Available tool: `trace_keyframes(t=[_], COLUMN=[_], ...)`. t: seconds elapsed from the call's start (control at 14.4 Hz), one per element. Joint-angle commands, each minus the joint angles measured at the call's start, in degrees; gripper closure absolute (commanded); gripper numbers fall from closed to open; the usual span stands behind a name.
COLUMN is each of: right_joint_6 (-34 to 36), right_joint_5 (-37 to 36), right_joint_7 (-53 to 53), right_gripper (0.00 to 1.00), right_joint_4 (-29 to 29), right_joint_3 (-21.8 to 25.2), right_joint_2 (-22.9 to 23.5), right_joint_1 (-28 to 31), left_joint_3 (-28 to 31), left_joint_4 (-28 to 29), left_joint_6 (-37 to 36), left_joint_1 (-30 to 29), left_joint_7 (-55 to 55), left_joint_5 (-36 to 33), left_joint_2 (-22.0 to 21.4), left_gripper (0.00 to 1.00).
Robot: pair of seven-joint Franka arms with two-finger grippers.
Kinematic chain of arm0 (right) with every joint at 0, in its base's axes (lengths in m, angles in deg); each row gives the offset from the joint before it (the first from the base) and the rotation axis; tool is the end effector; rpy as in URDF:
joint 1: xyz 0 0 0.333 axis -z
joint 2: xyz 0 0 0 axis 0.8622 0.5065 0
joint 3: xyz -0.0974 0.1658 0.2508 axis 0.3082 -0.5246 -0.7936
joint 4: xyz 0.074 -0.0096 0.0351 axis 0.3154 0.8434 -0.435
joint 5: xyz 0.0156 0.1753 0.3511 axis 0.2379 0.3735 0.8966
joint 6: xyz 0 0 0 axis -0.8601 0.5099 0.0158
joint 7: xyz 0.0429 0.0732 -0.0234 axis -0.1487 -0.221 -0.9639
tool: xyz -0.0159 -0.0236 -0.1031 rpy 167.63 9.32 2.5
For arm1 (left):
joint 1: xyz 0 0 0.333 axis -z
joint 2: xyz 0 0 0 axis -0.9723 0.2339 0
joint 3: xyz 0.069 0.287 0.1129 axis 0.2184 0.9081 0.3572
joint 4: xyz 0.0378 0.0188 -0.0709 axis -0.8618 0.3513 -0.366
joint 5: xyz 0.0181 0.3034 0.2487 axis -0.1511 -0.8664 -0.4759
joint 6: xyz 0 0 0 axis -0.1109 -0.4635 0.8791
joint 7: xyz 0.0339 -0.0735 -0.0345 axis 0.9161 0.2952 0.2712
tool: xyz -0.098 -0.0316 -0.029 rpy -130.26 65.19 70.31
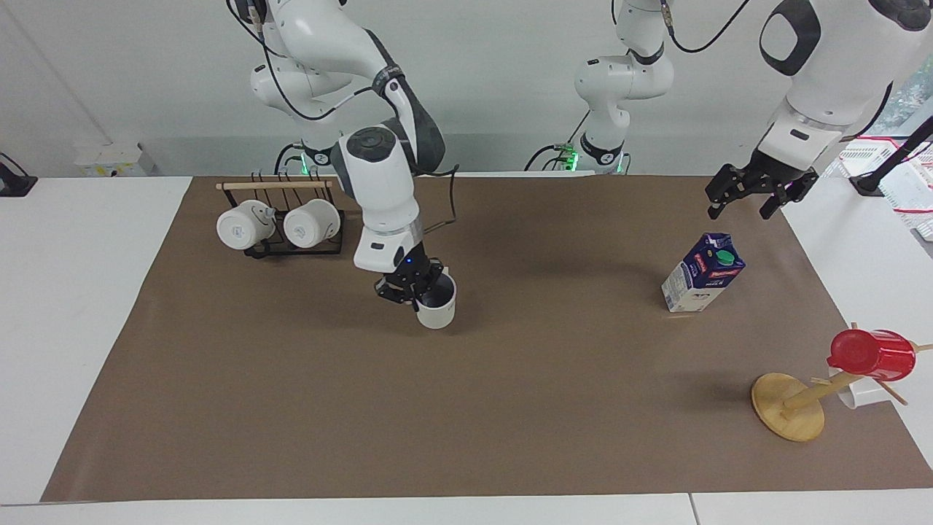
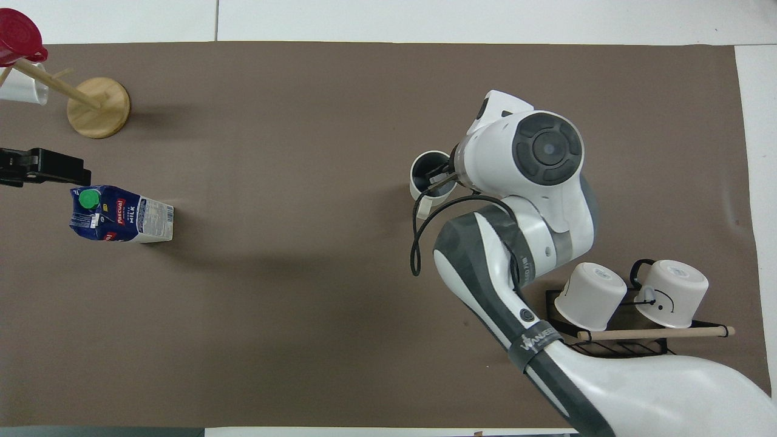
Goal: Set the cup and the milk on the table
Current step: 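Carry the mug toward the table centre while the left gripper grasps the carton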
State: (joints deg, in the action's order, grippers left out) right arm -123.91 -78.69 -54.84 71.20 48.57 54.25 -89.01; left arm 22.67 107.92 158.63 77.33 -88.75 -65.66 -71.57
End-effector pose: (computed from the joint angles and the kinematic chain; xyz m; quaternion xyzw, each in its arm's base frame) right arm 0.5812 0.2934 0.3983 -0.9714 -0.2068 -0.1103 0.0380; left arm 0.5531 -0.0145 0.5835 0.9989 -0.0382 0.0259 0.0118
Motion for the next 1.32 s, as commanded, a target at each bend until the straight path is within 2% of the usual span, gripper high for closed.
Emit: trace_keyframes(t=[0.0, 0.07, 0.62, 0.69, 0.76, 0.83, 0.9, 0.97, 1.04, 1.11, 1.18, 1.25], right_joint_6=[-5.41, -6.56, -7.71, -7.72, -7.63, -7.37, -6.84, -5.97, -4.04, -1.76, 0.87, 3.33], right_joint_5=[-1.17, -1.52, -1.79, -1.79, -1.7, -1.61, -1.61, -1.61, -1.7, -1.7, -1.61, -1.61], right_joint_7=[1.79, 1.79, 4.67, 5.12, 5.39, 5.65, 6.0, 6.01, 6.01, 5.92, 6.09, 6.18], right_gripper=[1.0, 1.0, 1.0, 0.8, 0.01, 0.0, 0.0, 0.0, 0.0, 0.0, 0.0, 0.0], right_joint_4=[3.95, 5.1, 6.69, 6.69, 6.35, 5.91, 5.55, 5.29, 4.16, 2.58, 0.47, -1.37], right_joint_3=[0.06, 0.06, 0.06, 0.06, 0.06, 0.14, 0.58, 0.67, 0.59, 0.59, 0.67, 0.76], right_joint_2=[0.45, 0.45, 0.53, 0.62, 0.62, 0.54, 0.19, -0.6, -1.57, -2.01, -2.01, -2.19], right_joint_1=[-1.14, -1.32, -1.06, -0.71, -0.45, -0.27, -0.01, 1.3, 3.58, 5.08, 6.05, 6.93], left_joint_3=[-0.04, 0.05, 0.05, 0.05, 0.05, 0.05, 0.05, 0.14, 0.14, 0.14, 0.14, 0.14], left_joint_4=[7.65, 9.32, 17.06, 17.68, 18.12, 18.73, 19.26, 19.27, 19.01, 18.83, 18.65, 17.87], left_joint_6=[7.99, 10.54, 16.54, 16.72, 17.24, 18.72, 19.26, 19.18, 19.18, 19.27, 19.35, 19.36], left_joint_1=[-1.64, -1.73, -3.93, -3.93, -3.93, -3.93, -3.93, -3.93, -3.93, -4.02, -3.93, -3.93], left_joint_7=[-1.05, -1.05, -1.14, -0.88, -0.88, -1.14, -1.14, -1.14, -1.14, -1.14, -0.97, -0.79], left_joint_5=[0.39, 0.39, 0.39, 0.39, 0.39, 0.39, 0.39, 0.39, 0.39, 0.39, 0.39, 0.39], left_joint_2=[-1.9, -1.29, -0.22, -0.23, -0.14, -0.14, -0.14, -0.14, -0.14, -0.14, -0.14, -0.22], left_gripper=[0.0, 0.0, 0.0, 0.0, 0.0, 0.01, 0.11, 0.36, 0.71, 0.93, 1.0, 1.0])
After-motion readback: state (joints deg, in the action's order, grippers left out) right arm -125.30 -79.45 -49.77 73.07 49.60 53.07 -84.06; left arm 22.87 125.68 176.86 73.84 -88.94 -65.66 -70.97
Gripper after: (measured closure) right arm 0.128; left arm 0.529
